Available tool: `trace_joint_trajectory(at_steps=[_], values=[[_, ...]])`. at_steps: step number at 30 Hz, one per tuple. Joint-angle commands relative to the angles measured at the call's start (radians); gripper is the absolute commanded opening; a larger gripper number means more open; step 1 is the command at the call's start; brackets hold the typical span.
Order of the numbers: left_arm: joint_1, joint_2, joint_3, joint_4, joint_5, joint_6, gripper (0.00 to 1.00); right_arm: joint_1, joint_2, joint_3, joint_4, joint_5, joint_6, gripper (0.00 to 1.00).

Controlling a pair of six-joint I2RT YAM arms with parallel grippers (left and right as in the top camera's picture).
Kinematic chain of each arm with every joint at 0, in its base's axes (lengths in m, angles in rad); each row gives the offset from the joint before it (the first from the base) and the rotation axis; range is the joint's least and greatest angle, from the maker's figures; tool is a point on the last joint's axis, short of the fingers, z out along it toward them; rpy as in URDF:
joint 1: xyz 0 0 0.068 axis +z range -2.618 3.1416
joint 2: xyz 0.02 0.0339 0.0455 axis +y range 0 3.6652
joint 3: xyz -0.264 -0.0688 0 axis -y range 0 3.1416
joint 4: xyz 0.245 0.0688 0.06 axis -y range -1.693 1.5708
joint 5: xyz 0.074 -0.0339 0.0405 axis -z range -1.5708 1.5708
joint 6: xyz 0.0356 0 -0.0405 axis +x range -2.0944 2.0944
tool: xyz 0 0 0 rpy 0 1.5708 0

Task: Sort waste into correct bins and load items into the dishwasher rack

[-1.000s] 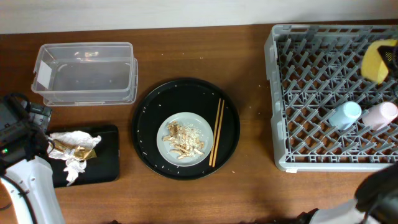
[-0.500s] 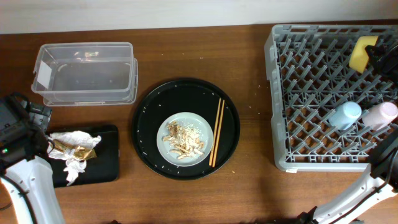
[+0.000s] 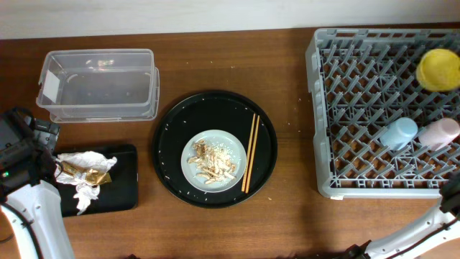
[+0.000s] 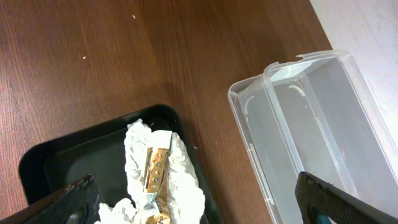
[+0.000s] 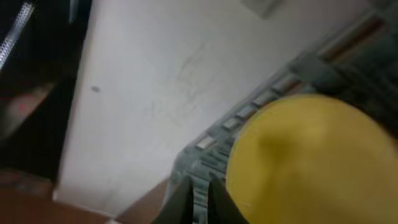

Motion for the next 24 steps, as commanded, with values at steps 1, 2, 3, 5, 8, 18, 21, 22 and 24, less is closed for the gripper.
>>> trace_joint_trajectory(at_steps=[1, 2, 3, 5, 8, 18, 21, 22, 24], values=[[0.003, -0.004, 0.003, -0.001, -0.004, 0.013, 0.99, 0.078, 0.008, 0.013, 0.146, -0.091, 0.172, 0.13], [0.003, -0.004, 0.003, -0.001, -0.004, 0.012, 0.99, 0.1, 0.006, 0.013, 0.206, -0.087, 0.199, 0.13], [0.003, -0.004, 0.003, -0.001, -0.004, 0.013, 0.99, 0.134, -0.007, 0.013, 0.292, -0.073, 0.235, 0.18], [0.003, -0.004, 0.003, -0.001, -0.004, 0.012, 0.99, 0.177, -0.053, 0.013, 0.314, -0.014, 0.237, 0.29], [0.003, -0.004, 0.003, -0.001, -0.004, 0.012, 0.99, 0.193, -0.128, 0.013, 0.299, 0.089, 0.229, 0.52], [0.003, -0.004, 0.003, -0.001, -0.004, 0.012, 0.99, 0.228, -0.157, 0.013, 0.32, -0.281, 0.629, 0.77], [0.003, -0.004, 0.003, -0.001, -0.004, 0.012, 1.0, 0.28, -0.299, 0.013, 0.323, -0.281, 0.629, 0.76], [0.003, -0.004, 0.003, -0.001, -0.004, 0.012, 0.99, 0.289, -0.346, 0.013, 0.323, -0.281, 0.633, 0.77], [0.003, -0.004, 0.003, -0.001, -0.004, 0.012, 0.99, 0.303, -0.487, 0.013, 0.323, -0.263, 0.721, 0.77]])
